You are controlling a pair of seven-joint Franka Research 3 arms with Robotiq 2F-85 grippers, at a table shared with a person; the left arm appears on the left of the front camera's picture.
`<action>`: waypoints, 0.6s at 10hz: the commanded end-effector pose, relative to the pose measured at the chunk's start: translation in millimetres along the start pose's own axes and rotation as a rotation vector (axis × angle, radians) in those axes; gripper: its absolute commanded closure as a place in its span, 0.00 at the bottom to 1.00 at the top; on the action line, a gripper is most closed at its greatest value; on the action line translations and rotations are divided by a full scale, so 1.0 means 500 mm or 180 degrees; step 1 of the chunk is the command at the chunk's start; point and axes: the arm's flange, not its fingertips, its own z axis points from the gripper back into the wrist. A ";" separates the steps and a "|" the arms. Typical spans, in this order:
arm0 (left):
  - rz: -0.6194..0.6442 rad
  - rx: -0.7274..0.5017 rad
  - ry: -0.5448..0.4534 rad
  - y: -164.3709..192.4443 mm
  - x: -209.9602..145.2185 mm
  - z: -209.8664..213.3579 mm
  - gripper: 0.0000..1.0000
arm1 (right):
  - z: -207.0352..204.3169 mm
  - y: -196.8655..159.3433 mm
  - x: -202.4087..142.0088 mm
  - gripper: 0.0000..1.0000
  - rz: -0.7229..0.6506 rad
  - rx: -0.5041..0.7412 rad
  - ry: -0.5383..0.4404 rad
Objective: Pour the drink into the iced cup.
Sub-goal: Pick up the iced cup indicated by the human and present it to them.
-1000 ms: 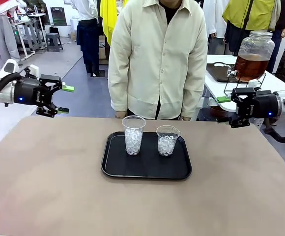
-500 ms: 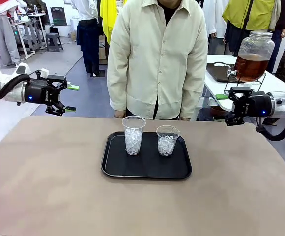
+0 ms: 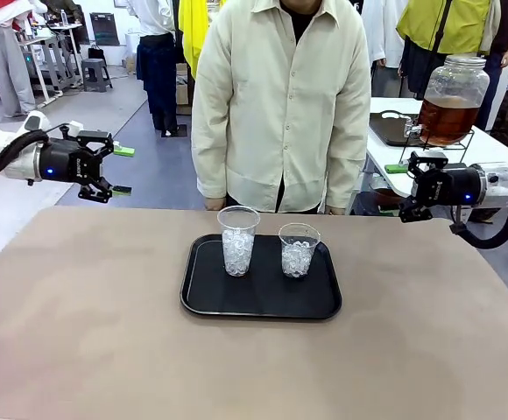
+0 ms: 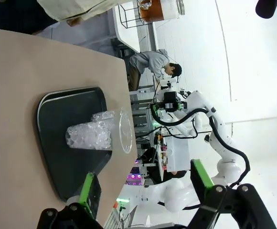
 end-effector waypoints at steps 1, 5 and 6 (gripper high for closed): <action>-0.0009 0.0012 -0.0016 -0.003 0.000 0.002 0.00 | 0.000 0.003 -0.003 0.00 0.0027 0.0006 -0.0019; -0.0009 0.0012 -0.0016 -0.003 0.000 0.002 0.00 | 0.000 0.003 -0.003 0.00 0.0027 0.0006 -0.0019; -0.0009 0.0012 -0.0016 -0.003 0.000 0.002 0.00 | 0.000 0.003 -0.003 0.00 0.0027 0.0006 -0.0019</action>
